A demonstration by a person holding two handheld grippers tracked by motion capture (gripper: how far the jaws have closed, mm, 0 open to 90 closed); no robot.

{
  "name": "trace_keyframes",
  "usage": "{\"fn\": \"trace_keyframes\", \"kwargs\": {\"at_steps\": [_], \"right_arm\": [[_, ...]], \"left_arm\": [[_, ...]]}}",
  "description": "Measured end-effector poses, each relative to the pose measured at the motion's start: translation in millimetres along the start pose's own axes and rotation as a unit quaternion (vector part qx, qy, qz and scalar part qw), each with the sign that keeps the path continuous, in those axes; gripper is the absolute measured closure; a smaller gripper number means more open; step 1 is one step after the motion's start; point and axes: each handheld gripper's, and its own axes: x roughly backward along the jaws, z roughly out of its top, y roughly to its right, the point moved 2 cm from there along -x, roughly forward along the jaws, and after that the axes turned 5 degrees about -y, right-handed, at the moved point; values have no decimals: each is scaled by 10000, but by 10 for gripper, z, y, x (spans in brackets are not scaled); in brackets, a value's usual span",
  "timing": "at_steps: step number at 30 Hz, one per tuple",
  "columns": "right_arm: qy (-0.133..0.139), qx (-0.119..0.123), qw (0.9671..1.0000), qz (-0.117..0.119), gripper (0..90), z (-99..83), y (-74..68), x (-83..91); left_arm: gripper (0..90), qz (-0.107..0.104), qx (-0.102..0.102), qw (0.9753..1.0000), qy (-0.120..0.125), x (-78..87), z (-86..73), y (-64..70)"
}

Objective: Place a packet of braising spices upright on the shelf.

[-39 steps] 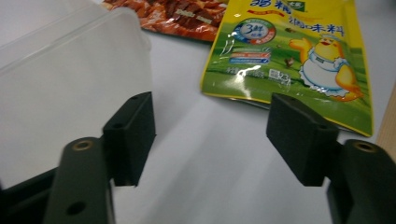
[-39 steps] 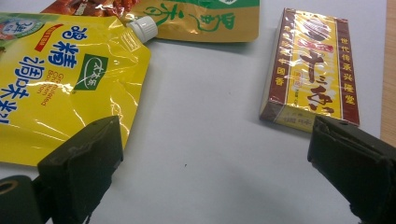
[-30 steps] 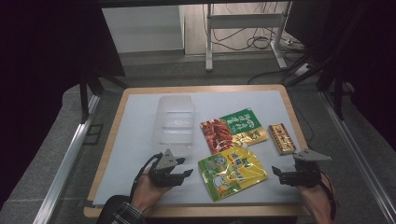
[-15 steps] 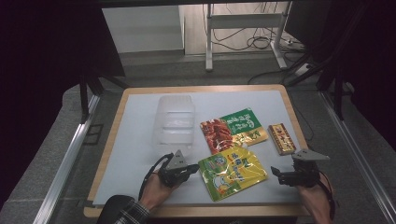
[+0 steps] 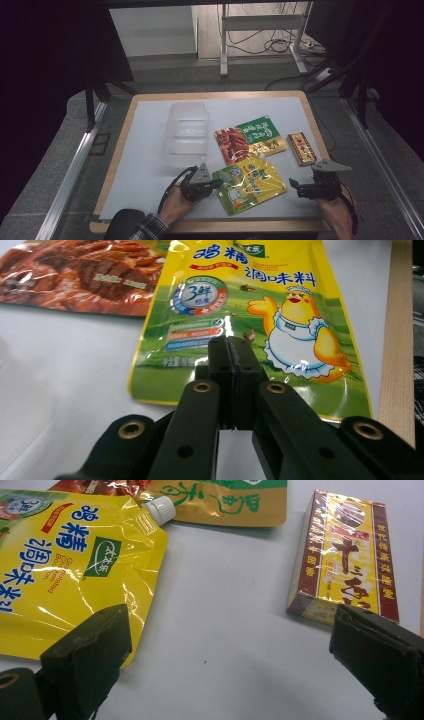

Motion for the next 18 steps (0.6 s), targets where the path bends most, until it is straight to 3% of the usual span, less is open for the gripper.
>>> {"fn": "trace_keyframes", "kwargs": {"at_steps": [10,14,18], "right_arm": [[18,36,10000,87,36,25,-29,-28],[16,61,9999,132,36,34,-43,-40],[5,58,9998,183,36,38,-54,-46]], "left_arm": [[898,-2,-154,9999,-19,-159,57,20],[898,-34,-142,9999,-33,-209,72,22],[899,-76,-5,9999,-89,-234,62,21]]}}
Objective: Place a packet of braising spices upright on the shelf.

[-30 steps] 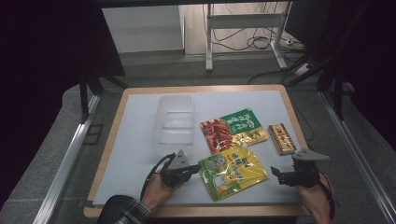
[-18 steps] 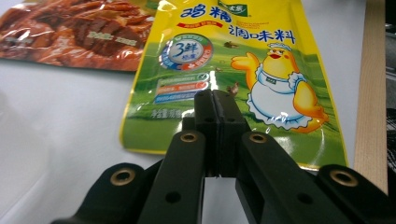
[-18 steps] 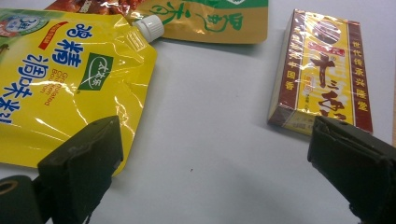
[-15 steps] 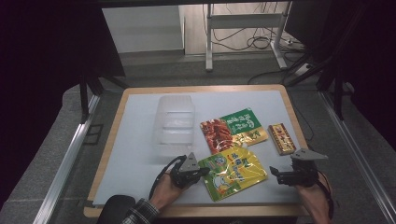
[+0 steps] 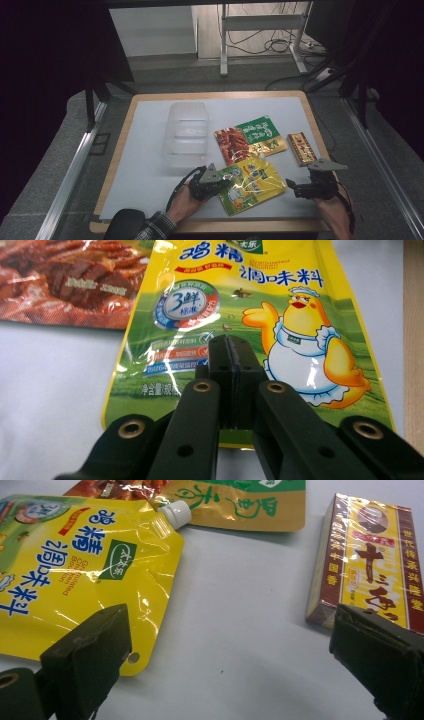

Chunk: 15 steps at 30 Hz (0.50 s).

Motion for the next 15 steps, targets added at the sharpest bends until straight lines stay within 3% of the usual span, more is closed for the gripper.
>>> {"fn": "trace_keyframes", "kwargs": {"at_steps": [9,11,15], "right_arm": [[35,-37,9997,218,36,25,-42,-12],[0,-11,9994,353,36,44,-78,-43],[-21,-26,9986,525,36,71,-112,-66]], "left_arm": [[900,40,65,9999,-89,-11,-30,39],[900,39,133,9999,-93,-8,-39,44],[900,144,66,9998,-108,-2,-57,78]]}}
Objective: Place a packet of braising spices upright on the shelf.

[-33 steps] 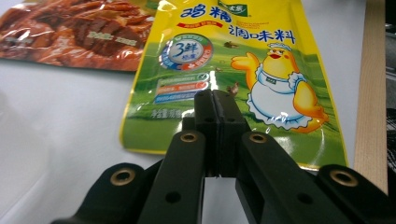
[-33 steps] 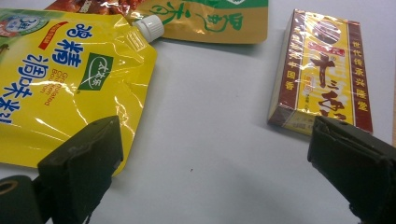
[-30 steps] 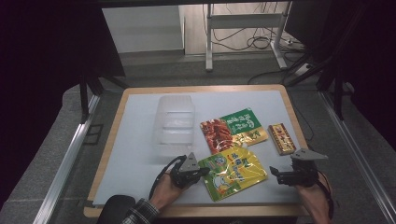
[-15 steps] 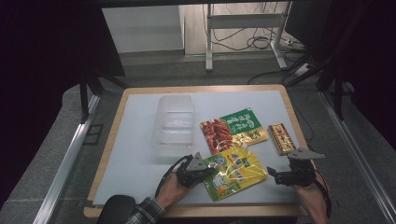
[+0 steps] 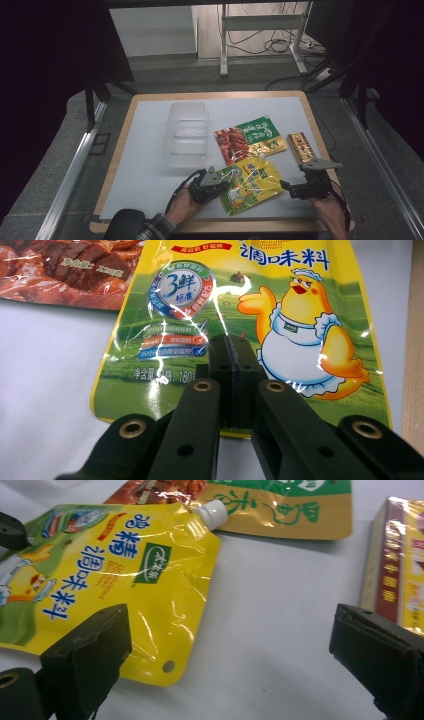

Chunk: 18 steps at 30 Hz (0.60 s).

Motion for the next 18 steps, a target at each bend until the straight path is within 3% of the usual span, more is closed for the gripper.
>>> {"fn": "trace_keyframes", "kwargs": {"at_steps": [12,18], "right_arm": [[-180,-73,9977,647,37,77,-95,-233],[-317,-114,9934,1092,37,134,-153,-396]], "left_arm": [[900,-98,43,9997,-231,49,-103,30],[900,-92,22,9997,-240,50,-104,29]]}}
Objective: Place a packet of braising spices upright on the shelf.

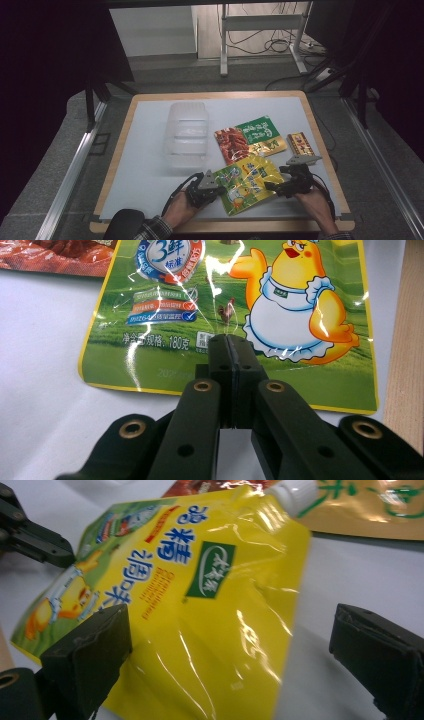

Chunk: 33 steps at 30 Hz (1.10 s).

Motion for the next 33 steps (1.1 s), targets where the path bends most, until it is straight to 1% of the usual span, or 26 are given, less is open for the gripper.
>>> {"fn": "trace_keyframes", "kwargs": {"at_steps": [4,5,12,13,14,15,16,17,20,21,22,23,25,26,27,28,29,30,31,32,33], "right_arm": [[-53,-81,9993,356,40,44,-12,-107],[-105,-96,9988,459,41,54,-19,-142],[-146,-98,9970,754,48,119,-65,-249],[-144,-132,9963,834,48,131,-75,-263],[-152,-154,9961,851,51,140,-79,-269],[-156,-192,9955,919,62,147,-84,-275],[-176,-257,9940,1047,60,154,-89,-278],[-174,-319,9937,1056,69,160,-92,-277],[-164,-341,9932,1099,72,181,-105,-247],[-150,-367,9929,1122,62,194,-120,-233],[-125,-389,9928,1130,49,204,-125,-224],[-102,-445,9916,1213,40,217,-132,-211],[-220,-472,9904,1280,48,220,-137,-206],[-296,-462,9907,1245,68,217,-142,-211],[-374,-439,9925,1075,124,215,-155,-214],[-418,-388,9949,830,195,218,-167,-205],[-437,-370,9963,639,295,221,-177,-187],[-411,-403,9967,576,366,222,-177,-177],[-383,-533,9959,615,452,222,-158,-155],[-352,-580,9955,656,513,217,-145,-137],[-332,-663,9949,687,567,211,-131,-121]], "left_arm": [[900,-8,5,10000,4,0,-1,-2],[900,-10,3,10000,5,1,-1,-3],[900,-22,21,10000,9,1,-1,-5],[900,-20,21,10000,10,1,-2,-5],[900,-16,17,10000,10,1,-2,-4],[900,-16,17,10000,9,1,-2,-4],[900,-23,21,10000,13,2,-2,-6],[900,-32,30,10000,7,3,-2,-7],[900,-45,40,10000,12,2,-2,-11],[900,-63,89,9999,46,-3,-1,-7],[900,-71,57,10000,10,3,-3,-16],[900,-84,106,9999,48,-2,-1,-11],[900,-92,116,9999,53,-1,-1,-14],[900,-94,118,9999,53,-1,0,-14],[900,-87,88,9999,22,3,1,-19],[900,-75,83,9999,24,3,1,-16],[900,-60,81,9999,37,1,0,-11],[900,-23,47,10000,23,4,0,-5],[899,10,33,10000,38,2,1,5],[899,70,-35,10000,27,5,1,14],[898,108,-33,9999,40,4,3,28]]}}
